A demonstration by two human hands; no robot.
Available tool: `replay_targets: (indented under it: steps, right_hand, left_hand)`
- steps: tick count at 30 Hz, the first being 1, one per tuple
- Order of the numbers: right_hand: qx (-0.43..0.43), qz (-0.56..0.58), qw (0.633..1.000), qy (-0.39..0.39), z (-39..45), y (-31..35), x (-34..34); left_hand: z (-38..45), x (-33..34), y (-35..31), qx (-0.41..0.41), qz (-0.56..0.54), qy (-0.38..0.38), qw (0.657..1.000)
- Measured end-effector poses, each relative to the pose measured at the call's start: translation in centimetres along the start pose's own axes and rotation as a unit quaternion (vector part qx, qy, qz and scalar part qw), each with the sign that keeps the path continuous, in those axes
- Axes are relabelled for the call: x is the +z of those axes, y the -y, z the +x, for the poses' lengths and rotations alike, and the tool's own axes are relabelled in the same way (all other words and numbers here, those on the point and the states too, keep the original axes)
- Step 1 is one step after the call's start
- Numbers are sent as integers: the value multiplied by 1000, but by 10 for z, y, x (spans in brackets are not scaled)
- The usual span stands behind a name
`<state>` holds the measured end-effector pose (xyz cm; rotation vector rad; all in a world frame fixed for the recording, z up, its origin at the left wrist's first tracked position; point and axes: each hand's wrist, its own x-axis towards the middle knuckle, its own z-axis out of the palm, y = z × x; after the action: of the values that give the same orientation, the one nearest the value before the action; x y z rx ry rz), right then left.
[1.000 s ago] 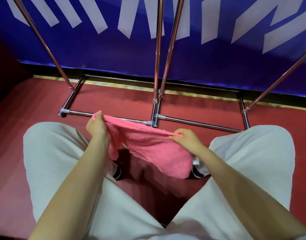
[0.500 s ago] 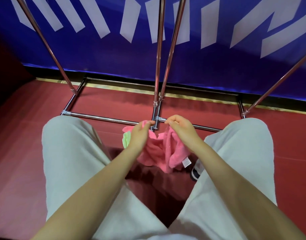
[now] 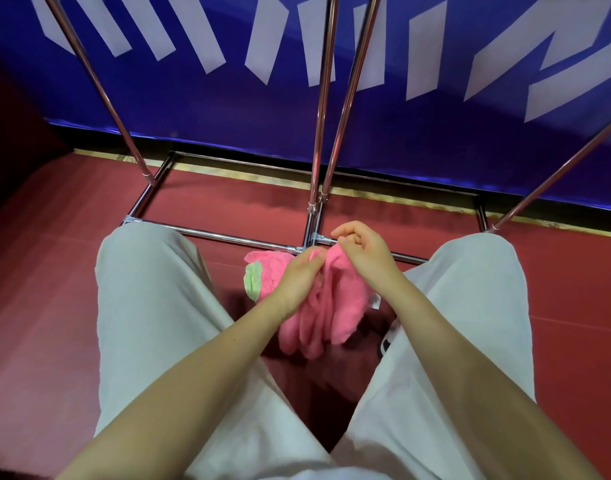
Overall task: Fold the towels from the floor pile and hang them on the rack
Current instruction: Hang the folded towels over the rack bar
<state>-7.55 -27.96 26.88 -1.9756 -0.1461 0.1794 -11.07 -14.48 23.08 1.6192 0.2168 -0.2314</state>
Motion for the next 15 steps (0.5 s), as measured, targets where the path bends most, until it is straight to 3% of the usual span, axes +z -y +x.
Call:
replay_targets:
  steps: [9, 15]
  right_hand:
    - [-29, -41, 998, 29, -8, -10, 2]
    - [-15, -63, 996, 62, -9, -23, 6]
  left_hand:
    - [-8, -15, -1, 0, 50, 24, 998]
    - [-6, -31, 7, 7, 30, -16, 999]
